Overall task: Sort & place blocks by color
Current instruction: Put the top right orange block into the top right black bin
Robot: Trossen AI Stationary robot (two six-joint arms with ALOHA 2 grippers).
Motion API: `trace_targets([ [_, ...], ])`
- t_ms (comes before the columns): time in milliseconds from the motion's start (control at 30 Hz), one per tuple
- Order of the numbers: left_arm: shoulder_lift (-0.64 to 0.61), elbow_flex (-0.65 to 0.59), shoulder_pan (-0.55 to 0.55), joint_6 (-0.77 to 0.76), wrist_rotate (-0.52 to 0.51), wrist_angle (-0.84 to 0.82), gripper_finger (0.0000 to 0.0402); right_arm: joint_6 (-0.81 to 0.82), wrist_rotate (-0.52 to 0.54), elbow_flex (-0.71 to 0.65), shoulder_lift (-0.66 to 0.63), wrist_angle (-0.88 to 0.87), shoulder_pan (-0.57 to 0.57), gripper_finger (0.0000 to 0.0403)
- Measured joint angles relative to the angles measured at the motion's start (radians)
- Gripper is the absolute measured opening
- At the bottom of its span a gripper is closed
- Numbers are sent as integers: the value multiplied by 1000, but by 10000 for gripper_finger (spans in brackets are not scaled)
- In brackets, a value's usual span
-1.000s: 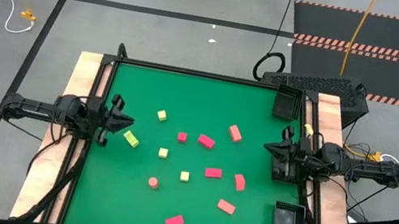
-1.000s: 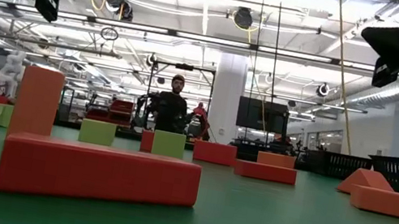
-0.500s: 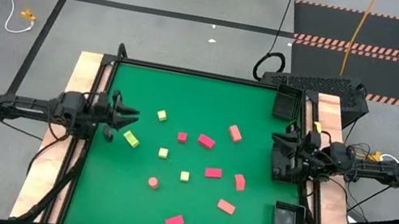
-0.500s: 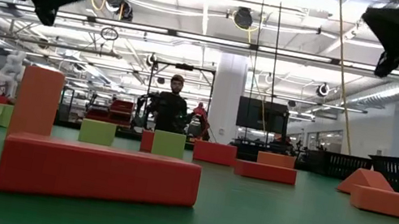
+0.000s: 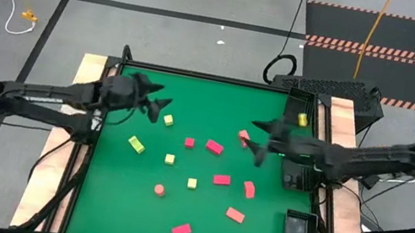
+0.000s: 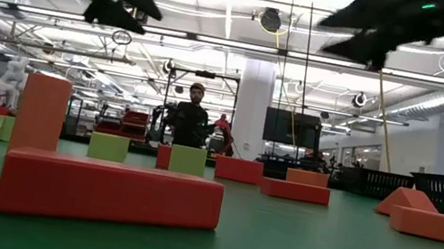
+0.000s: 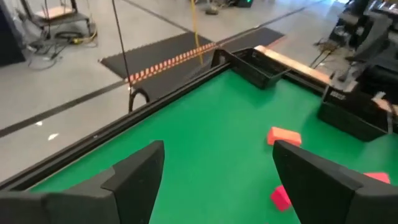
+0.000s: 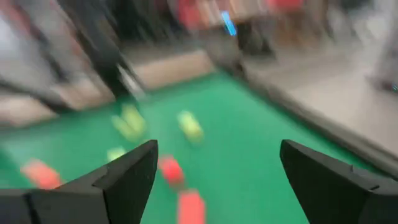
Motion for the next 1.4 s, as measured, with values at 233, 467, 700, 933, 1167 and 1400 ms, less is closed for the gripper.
trace_targets([
  [233,114,95,20,49,4,-92,275,311,37,348,373,-593,-50,328],
  [467,101,95,46,119,71,-55,274,456,-22,399,566,-698,-137,325],
  [700,79,95,47,141,113,-100,273,516,-22,387,638,-730,-196,324],
  [933,79,95,49,157,113,-62,273,515,-100,385,690,-675,-202,323],
  [1167,79,95,56,168,112,-61,273,476,-125,384,731,-691,-203,220],
  [1400,79,95,60,165,112,-57,273,342,-92,384,680,-703,-234,120],
])
